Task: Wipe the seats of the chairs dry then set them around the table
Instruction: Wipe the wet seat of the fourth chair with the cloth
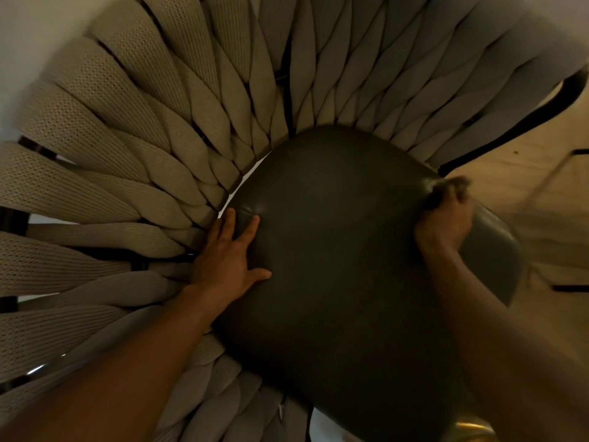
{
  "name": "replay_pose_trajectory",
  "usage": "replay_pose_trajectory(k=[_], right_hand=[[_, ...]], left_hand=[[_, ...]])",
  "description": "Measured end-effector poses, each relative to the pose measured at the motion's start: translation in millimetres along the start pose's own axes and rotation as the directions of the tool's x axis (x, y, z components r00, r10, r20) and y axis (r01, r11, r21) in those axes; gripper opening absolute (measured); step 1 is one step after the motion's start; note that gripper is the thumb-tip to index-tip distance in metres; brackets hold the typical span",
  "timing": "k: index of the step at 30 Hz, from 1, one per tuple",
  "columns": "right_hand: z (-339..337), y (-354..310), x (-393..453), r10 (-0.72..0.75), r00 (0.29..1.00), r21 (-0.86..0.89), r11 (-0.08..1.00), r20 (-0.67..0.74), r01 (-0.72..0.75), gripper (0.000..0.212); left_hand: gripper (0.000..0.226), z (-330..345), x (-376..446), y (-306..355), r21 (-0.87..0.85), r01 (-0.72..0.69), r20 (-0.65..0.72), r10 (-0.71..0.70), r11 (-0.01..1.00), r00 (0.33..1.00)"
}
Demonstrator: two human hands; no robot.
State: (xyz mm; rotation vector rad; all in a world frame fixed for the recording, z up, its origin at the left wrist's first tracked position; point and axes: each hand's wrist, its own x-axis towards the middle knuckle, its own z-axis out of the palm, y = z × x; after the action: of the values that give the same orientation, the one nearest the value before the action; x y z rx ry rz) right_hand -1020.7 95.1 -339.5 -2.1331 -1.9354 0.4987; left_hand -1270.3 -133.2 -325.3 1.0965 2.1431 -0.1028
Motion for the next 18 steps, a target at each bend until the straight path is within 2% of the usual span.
replay_pose_trajectory(k=[2, 5, 8, 12, 14, 18], right_hand=[[13, -27, -14, -0.076, 0.996, -0.003, 0.997, 0.050, 0.076, 0.053], [34, -60, -56, -0.326, 0.932, -0.022, 0.942, 0.159, 0.334, 0.059], [56, -71, -113, -0.632, 0.729, 0.026, 0.760, 0.262, 0.650, 0.057], [56, -53, -191, -0.780, 0.471, 0.059, 0.539, 0.412, 0.840, 0.050], [46, -40, -214, -0.791, 0.409, 0.032, 0.474, 0.455, 0.880, 0.053], [45, -24, -193, -0.867, 0.294, 0.084, 0.355, 0.401, 0.931, 0.048]], left_hand=[[0.103, 0, 0, 1, 0.009, 0.006, -0.001, -0.006, 1.000, 1.000], [0.102, 0, 0, 3, 0.013, 0.004, -0.015, -0.004, 1.000, 1.000], [0.102, 2, 0, 3, 0.023, 0.006, -0.037, -0.005, 1.000, 0.999], [0.099, 4, 2, 4, 0.050, 0.006, -0.048, -0.004, 0.999, 0.999], [0.096, 6, 2, 4, 0.067, 0.002, -0.051, 0.001, 0.998, 0.999], [0.097, 8, 0, 7, 0.090, 0.001, -0.033, 0.002, 0.996, 0.999]])
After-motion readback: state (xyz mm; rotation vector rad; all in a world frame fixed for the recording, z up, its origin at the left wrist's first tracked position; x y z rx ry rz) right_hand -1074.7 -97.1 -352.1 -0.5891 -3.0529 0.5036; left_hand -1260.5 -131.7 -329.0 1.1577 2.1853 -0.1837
